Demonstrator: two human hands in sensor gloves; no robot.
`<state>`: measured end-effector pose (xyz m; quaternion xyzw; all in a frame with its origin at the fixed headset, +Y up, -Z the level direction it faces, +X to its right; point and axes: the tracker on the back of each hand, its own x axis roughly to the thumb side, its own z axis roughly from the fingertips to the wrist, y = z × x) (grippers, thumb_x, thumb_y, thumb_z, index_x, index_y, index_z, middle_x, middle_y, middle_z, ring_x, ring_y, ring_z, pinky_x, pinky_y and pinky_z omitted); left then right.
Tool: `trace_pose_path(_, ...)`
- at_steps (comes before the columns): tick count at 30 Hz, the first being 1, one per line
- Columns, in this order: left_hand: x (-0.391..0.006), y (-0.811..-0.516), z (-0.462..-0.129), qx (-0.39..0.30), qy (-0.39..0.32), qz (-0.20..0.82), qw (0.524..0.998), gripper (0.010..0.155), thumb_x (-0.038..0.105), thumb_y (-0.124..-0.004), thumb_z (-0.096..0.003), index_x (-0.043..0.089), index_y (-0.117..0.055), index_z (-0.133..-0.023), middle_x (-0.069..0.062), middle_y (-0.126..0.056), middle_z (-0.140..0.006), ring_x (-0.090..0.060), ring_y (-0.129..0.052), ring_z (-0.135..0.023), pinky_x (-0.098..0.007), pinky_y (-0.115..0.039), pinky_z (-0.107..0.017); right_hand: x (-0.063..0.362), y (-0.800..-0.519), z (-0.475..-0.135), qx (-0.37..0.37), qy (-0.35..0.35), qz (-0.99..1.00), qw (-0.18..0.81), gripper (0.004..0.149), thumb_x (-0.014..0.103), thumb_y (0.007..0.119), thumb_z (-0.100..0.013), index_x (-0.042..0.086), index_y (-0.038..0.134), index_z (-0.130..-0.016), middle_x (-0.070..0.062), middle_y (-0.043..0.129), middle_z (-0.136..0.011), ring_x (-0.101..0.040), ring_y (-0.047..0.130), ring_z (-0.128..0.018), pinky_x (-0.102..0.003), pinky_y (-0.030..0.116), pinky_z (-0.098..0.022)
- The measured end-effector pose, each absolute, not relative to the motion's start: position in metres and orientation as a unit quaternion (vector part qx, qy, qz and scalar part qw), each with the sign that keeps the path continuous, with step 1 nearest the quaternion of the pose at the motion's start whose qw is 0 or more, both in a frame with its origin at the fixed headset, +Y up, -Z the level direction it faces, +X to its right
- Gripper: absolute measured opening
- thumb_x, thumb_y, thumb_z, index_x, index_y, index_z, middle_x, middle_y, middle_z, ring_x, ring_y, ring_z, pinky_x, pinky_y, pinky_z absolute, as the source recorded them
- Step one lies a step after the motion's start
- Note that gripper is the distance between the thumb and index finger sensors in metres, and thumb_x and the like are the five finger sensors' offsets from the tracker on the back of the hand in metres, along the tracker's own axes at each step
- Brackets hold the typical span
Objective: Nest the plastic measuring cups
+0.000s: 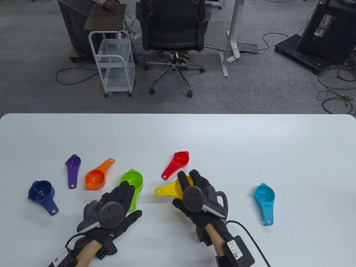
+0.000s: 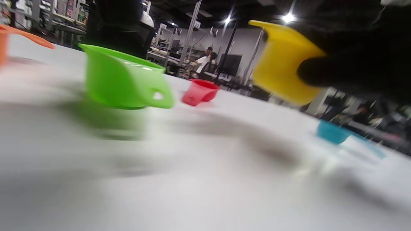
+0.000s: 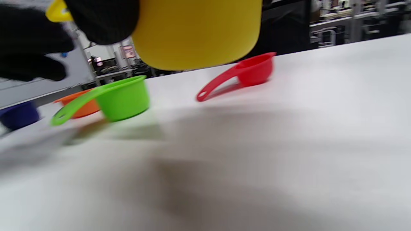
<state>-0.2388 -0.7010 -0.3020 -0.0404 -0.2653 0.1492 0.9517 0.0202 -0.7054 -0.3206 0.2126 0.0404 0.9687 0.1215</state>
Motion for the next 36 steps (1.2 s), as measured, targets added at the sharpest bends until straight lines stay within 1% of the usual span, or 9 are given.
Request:
trace_pose_path(5,-0.235,-0.703,-0.302,-0.096,-0.277,0.306,0.906,0.08,0.051,-0.067,-0.0566,0.0,-0.04,-0.113,-0.031,-0.063,-0.109,-0.034,-0.094,-0.082,-0.064,-0.069,-0.062,-0.012,-0.704,-0.303,0.264,0.033,0.96,0.087,0.089,0.052,0.069,-0.058,0.016,0.012,-0.116,-0.038,0.009,-0.115,-0.059,0.033,-0.097,-0.074,0.039,-0.071)
trace_pose_path(7,-0.233,-0.71,-0.305,-0.135,-0.277,0.337,0.889,0.071,0.042,-0.072,-0.057,0.002,-0.048,-0.111,-0.022,-0.078,-0.1,-0.025,-0.1,-0.073,-0.06,-0.075,-0.06,-0.015,-0.705,-0.301,0.266,0.037,0.959,0.092,0.089,0.051,0.07,-0.058,0.016,0.012,-0.116,-0.038,0.008,-0.115,-0.059,0.032,-0.097,-0.074,0.038,-0.071)
trace_pose_path(11,-0.233,-0.719,-0.311,-0.17,-0.264,0.385,0.868,0.062,0.037,-0.076,-0.0554,0.006,-0.056,-0.106,-0.006,-0.086,-0.082,-0.01,-0.099,-0.056,-0.057,-0.077,-0.06,-0.015,-0.709,-0.3,0.272,0.028,0.96,0.064,0.091,0.05,0.07,-0.058,0.017,0.008,-0.115,-0.038,0.005,-0.114,-0.059,0.03,-0.099,-0.073,0.04,-0.072)
trace_pose_path(16,-0.24,-0.719,-0.312,-0.152,-0.234,0.47,0.837,0.049,0.035,-0.074,-0.0568,0.015,-0.062,-0.1,-0.001,-0.087,-0.081,-0.009,-0.102,-0.056,-0.055,-0.077,-0.063,-0.011,-0.702,-0.302,0.244,0.042,0.96,0.129,0.098,0.051,0.066,-0.059,0.012,-0.01,-0.108,-0.049,-0.014,-0.101,-0.069,0.011,-0.093,-0.079,0.029,-0.067)
trace_pose_path(20,-0.245,-0.718,-0.31,-0.11,-0.198,0.496,0.838,0.048,0.036,-0.074,-0.057,0.018,-0.063,-0.1,0.001,-0.089,-0.083,-0.008,-0.106,-0.059,-0.053,-0.078,-0.064,-0.004,-0.7,-0.303,0.217,0.094,0.935,0.263,0.104,0.056,0.059,-0.06,0.002,-0.02,-0.101,-0.054,-0.014,-0.099,-0.072,0.018,-0.093,-0.082,0.037,-0.064)
trace_pose_path(24,-0.228,-0.728,-0.305,-0.163,-0.226,0.485,0.829,0.047,0.036,-0.076,-0.0567,0.022,-0.063,-0.099,0.002,-0.091,-0.086,-0.009,-0.109,-0.063,-0.053,-0.077,-0.066,-0.006,-0.7,-0.302,0.175,0.13,0.884,0.414,0.108,0.06,0.056,-0.058,-0.002,-0.023,-0.098,-0.055,-0.013,-0.098,-0.07,0.026,-0.095,-0.078,0.046,-0.066)
trace_pose_path(27,-0.206,-0.734,-0.296,-0.202,-0.266,0.431,0.838,0.047,0.037,-0.078,-0.0568,0.024,-0.062,-0.099,0.001,-0.091,-0.089,-0.011,-0.109,-0.067,-0.054,-0.075,-0.067,-0.007,-0.7,-0.305,0.152,0.093,0.897,0.405,0.108,0.06,0.056,-0.058,-0.006,-0.018,-0.1,-0.055,-0.005,-0.101,-0.069,0.034,-0.093,-0.076,0.051,-0.064)
trace_pose_path(32,-0.189,-0.731,-0.285,-0.185,-0.285,0.375,0.863,0.05,0.038,-0.08,-0.0556,0.02,-0.061,-0.098,0.0,-0.093,-0.087,-0.01,-0.11,-0.067,-0.052,-0.077,-0.067,-0.02,-0.701,-0.305,0.133,0.091,0.933,0.323,0.109,0.06,0.057,-0.058,-0.01,-0.013,-0.102,-0.056,0.002,-0.103,-0.069,0.04,-0.091,-0.075,0.053,-0.063)
trace_pose_path(36,-0.19,-0.727,-0.287,-0.171,-0.298,0.349,0.872,0.053,0.041,-0.08,-0.0553,0.018,-0.063,-0.1,-0.003,-0.092,-0.089,-0.02,-0.107,-0.071,-0.059,-0.072,-0.067,-0.024,-0.697,-0.31,0.115,0.082,0.936,0.324,0.106,0.054,0.062,-0.06,-0.012,-0.008,-0.104,-0.054,0.008,-0.106,-0.07,0.046,-0.091,-0.076,0.057,-0.062)
